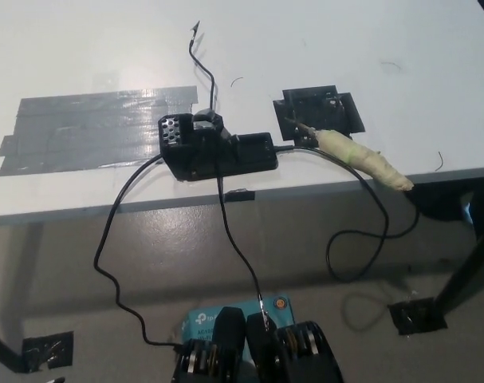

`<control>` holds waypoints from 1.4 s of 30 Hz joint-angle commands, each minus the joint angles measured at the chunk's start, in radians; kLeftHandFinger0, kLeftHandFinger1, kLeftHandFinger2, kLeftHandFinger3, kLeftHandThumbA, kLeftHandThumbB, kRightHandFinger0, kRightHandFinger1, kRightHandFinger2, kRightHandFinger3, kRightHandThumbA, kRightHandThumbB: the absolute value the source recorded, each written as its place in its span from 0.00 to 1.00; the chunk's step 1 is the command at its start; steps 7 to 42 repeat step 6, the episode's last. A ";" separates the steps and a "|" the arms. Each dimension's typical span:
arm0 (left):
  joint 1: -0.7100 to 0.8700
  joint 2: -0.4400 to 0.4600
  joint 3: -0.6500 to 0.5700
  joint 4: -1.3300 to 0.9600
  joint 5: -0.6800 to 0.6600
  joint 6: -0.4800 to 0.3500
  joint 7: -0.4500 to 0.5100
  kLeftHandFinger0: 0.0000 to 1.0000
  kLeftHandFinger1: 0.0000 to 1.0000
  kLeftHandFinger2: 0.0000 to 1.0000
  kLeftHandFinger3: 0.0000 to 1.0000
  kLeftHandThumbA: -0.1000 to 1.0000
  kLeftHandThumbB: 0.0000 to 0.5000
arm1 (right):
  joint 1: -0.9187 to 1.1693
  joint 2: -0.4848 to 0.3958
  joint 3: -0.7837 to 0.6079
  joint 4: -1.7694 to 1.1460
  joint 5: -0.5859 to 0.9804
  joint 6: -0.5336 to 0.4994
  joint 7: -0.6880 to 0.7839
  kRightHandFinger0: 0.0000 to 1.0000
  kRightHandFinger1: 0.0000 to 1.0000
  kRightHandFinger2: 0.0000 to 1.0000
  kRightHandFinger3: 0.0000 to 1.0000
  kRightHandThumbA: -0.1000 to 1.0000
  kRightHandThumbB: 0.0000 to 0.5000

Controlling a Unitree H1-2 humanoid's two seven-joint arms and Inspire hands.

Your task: The robot uses its right hand to grab the soldering gun kept on the middle of the table and pulls it out of its base and keep it on the right side of the base

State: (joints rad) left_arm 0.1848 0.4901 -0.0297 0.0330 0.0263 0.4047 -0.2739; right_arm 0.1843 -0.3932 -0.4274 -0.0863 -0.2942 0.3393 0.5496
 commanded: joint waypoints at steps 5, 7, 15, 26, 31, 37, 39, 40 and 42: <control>0.011 0.038 -0.003 -0.017 0.012 -0.022 -0.023 0.91 0.78 1.00 1.00 0.78 0.32 | 0.027 -0.099 0.075 -0.033 0.085 0.046 0.011 0.75 0.82 0.93 1.00 0.37 0.16; 0.009 0.038 -0.002 -0.016 0.012 -0.021 -0.023 0.92 0.78 1.00 1.00 0.78 0.32 | 0.025 -0.100 0.077 -0.033 0.087 0.048 0.008 0.74 0.82 0.93 1.00 0.37 0.15; 0.009 0.038 -0.002 -0.016 0.012 -0.021 -0.023 0.92 0.78 1.00 1.00 0.78 0.32 | 0.025 -0.100 0.077 -0.033 0.087 0.048 0.008 0.74 0.82 0.93 1.00 0.37 0.15; 0.009 0.038 -0.002 -0.016 0.012 -0.021 -0.023 0.92 0.78 1.00 1.00 0.78 0.32 | 0.025 -0.100 0.077 -0.033 0.087 0.048 0.008 0.74 0.82 0.93 1.00 0.37 0.15; 0.009 0.038 -0.002 -0.016 0.012 -0.021 -0.023 0.92 0.78 1.00 1.00 0.78 0.32 | 0.025 -0.100 0.077 -0.033 0.087 0.048 0.008 0.74 0.82 0.93 1.00 0.37 0.15; 0.009 0.038 -0.002 -0.016 0.012 -0.021 -0.023 0.92 0.78 1.00 1.00 0.78 0.32 | 0.025 -0.100 0.077 -0.033 0.087 0.048 0.008 0.74 0.82 0.93 1.00 0.37 0.15; 0.009 0.038 -0.002 -0.016 0.012 -0.021 -0.023 0.92 0.78 1.00 1.00 0.78 0.32 | 0.025 -0.100 0.077 -0.033 0.087 0.048 0.008 0.74 0.82 0.93 1.00 0.37 0.15; 0.009 0.038 -0.002 -0.016 0.012 -0.021 -0.023 0.92 0.78 1.00 1.00 0.78 0.32 | 0.025 -0.100 0.077 -0.033 0.087 0.048 0.008 0.74 0.82 0.93 1.00 0.37 0.15; 0.009 0.038 -0.002 -0.016 0.012 -0.021 -0.023 0.92 0.78 1.00 1.00 0.78 0.32 | 0.025 -0.100 0.077 -0.033 0.087 0.048 0.008 0.74 0.82 0.93 1.00 0.37 0.15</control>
